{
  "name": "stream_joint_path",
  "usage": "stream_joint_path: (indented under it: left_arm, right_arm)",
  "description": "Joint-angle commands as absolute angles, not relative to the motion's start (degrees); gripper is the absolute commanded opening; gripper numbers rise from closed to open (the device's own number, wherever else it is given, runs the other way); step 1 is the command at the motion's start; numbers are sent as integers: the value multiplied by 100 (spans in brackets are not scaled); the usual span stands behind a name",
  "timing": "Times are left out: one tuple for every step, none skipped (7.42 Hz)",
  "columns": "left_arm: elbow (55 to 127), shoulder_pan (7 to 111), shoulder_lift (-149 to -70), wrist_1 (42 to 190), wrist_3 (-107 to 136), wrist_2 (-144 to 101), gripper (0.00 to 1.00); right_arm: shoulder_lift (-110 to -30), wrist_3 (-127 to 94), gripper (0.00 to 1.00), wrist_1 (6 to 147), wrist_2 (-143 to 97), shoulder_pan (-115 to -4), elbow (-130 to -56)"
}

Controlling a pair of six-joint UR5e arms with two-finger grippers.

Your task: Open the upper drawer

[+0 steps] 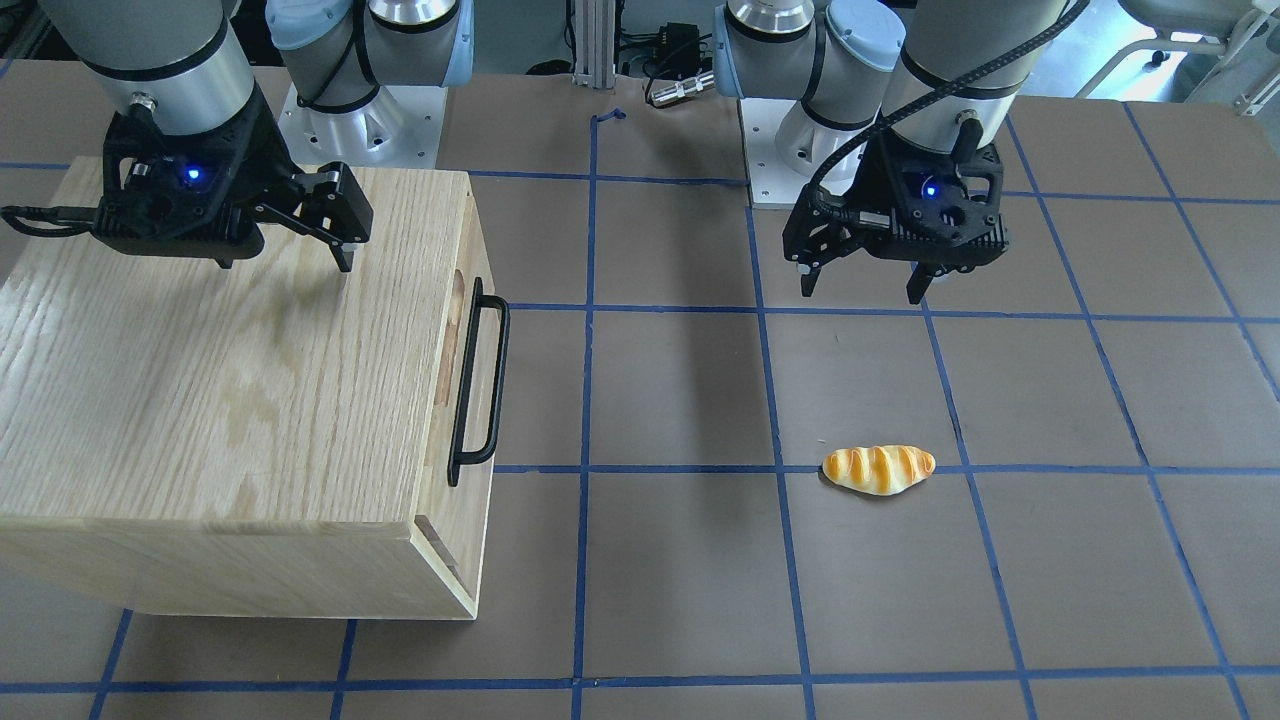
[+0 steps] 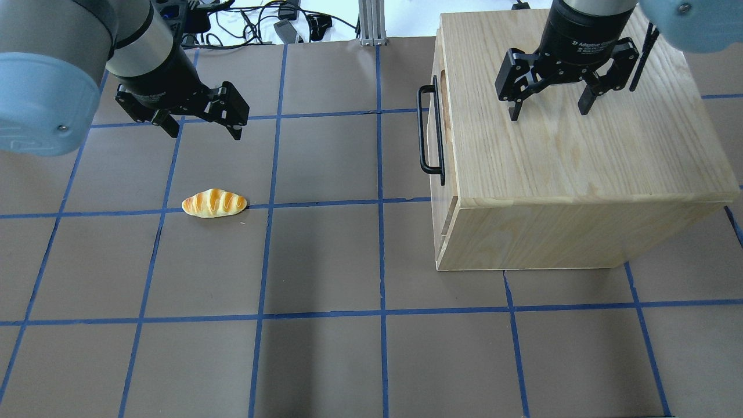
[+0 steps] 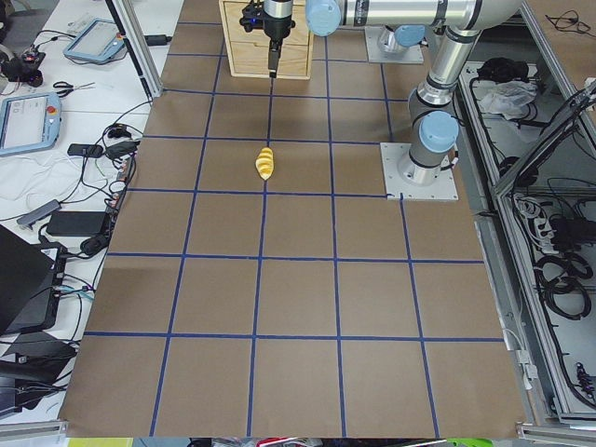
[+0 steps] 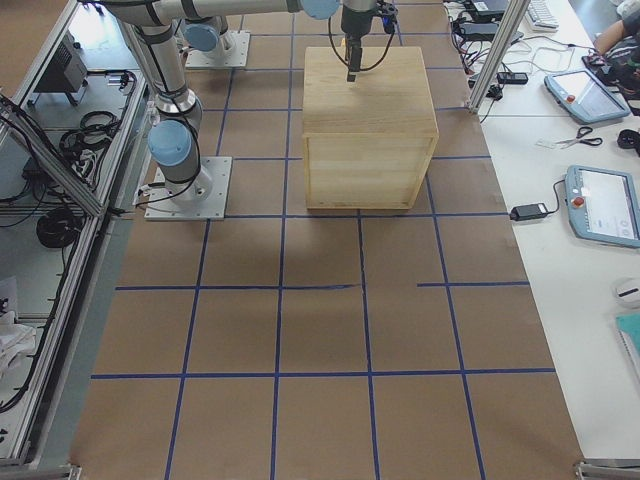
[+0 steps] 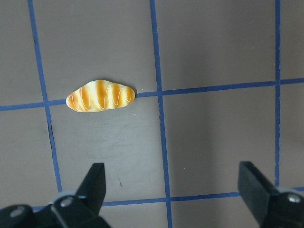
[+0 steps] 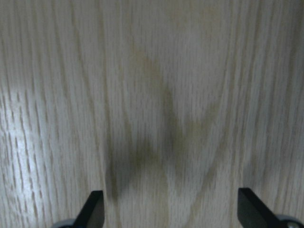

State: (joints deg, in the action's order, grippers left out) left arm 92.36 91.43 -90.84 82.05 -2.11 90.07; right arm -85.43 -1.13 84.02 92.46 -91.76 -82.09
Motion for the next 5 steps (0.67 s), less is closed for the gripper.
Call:
stream_joint_path:
  left_arm:
    - [9220, 9149, -9228, 8174, 43, 8737, 100]
    - [9289, 9149, -9263, 8191, 44, 8815, 100]
    - [9255, 9149, -9177, 8165, -17, 9016, 100]
    - [9229, 9167, -9298, 8165, -9, 9235, 100]
    - [9202, 9193, -9351, 8017, 9, 9220, 100]
  right_arm:
    - [-8543, -114, 100, 8402, 9246, -9176, -8209]
    - [-8543, -114, 100, 8402, 9246, -9176, -8209]
    - [-8543, -114, 100, 8402, 9246, -9176, -8209]
    - [-8543, -114, 100, 8402, 9246, -9176, -8209]
    - [-8543, -114, 100, 8402, 9246, -9167, -8209]
